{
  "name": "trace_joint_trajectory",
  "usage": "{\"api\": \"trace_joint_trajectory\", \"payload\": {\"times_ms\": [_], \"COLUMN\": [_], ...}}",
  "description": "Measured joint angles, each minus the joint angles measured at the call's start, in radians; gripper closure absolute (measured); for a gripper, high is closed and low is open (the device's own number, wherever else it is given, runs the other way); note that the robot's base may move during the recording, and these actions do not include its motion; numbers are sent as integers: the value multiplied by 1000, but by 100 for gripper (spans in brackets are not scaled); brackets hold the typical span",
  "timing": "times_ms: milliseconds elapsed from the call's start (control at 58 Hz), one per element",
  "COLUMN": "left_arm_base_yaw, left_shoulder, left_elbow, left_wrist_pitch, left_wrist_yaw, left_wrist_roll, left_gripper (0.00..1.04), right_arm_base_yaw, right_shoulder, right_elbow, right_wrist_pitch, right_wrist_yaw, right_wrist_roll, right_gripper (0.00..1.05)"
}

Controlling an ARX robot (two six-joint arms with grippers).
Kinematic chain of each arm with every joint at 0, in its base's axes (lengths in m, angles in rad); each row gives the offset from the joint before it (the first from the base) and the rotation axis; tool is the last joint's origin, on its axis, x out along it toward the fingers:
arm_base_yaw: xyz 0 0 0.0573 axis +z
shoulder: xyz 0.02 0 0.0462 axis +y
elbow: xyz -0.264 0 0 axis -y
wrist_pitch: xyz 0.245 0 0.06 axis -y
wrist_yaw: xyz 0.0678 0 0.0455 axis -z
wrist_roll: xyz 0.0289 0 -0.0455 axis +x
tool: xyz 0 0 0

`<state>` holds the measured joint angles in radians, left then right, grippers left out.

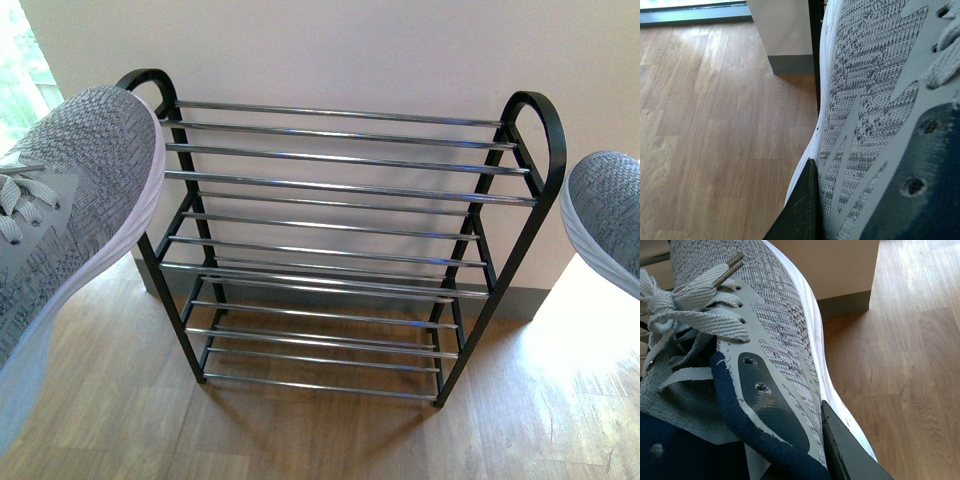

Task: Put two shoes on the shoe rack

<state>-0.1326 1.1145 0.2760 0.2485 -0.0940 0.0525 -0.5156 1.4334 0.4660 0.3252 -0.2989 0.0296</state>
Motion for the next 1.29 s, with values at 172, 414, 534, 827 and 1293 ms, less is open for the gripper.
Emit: {"api": "trace_joint_trajectory", "payload": {"times_ms": [172,414,534,827,1293], "left_arm_base_yaw": [0,0,0,0,0], "left_shoulder": [0,0,0,0,0], "left_elbow": [0,0,0,0,0], "left_wrist_pitch": [0,0,0,0,0], "left_wrist_yaw": [0,0,0,0,0], "left_wrist_roll": [0,0,0,0,0], "left_gripper": [103,103,103,103,103], "right_arm_base_yaw": [3,-1,54,277,462], "right_shoulder": [97,-8,-78,-104,162], "right_elbow": [-106,-79,-27,204,577], "right_wrist_pitch": [437,682,564,137,-196], "right_wrist_yaw": [63,103,129,148,370], "right_wrist_roll": [67,135,140,166,318], "right_gripper": [104,104,104,104,104]}}
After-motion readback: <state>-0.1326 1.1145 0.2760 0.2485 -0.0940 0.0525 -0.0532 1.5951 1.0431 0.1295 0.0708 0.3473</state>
